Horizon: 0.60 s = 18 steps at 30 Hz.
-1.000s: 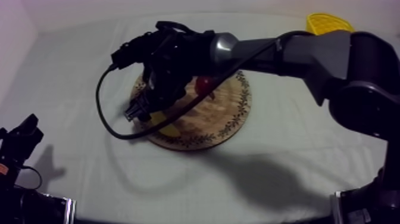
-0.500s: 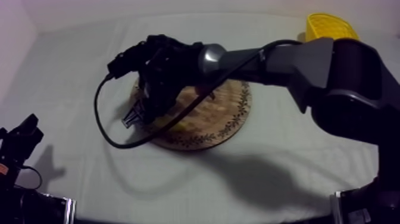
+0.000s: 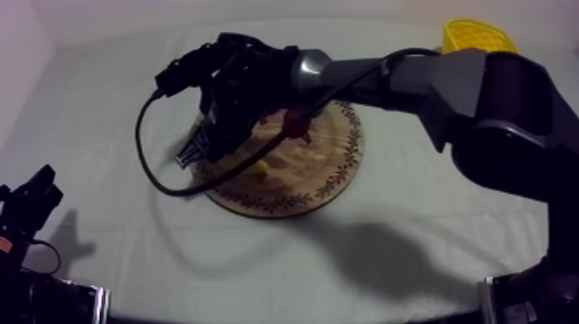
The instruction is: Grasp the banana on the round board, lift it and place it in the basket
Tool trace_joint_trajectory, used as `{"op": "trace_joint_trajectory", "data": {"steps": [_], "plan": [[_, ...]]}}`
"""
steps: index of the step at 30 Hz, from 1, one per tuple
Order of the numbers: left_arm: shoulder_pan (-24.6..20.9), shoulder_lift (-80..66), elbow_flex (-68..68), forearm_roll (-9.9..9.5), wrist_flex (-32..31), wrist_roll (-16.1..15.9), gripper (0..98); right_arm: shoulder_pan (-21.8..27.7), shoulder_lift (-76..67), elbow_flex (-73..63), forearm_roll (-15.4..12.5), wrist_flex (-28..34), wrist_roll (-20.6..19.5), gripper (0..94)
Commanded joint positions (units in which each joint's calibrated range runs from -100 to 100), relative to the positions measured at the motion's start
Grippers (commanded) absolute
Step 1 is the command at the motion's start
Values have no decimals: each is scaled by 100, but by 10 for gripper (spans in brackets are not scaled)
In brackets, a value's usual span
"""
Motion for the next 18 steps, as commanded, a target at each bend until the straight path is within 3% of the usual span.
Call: {"op": "trace_joint_trajectory", "data": {"steps": [1,11,18], "plan": [[2,-3,3,-1,1,2,1,46,-90,-39,1,35,4,194],[2,-3,3,-1,1,2,1,789,-873,-677,-239,1091,272,203],[2,-3,3,-1,1,2,1,1492,-1441,-708,-247,1513,283,214]]}}
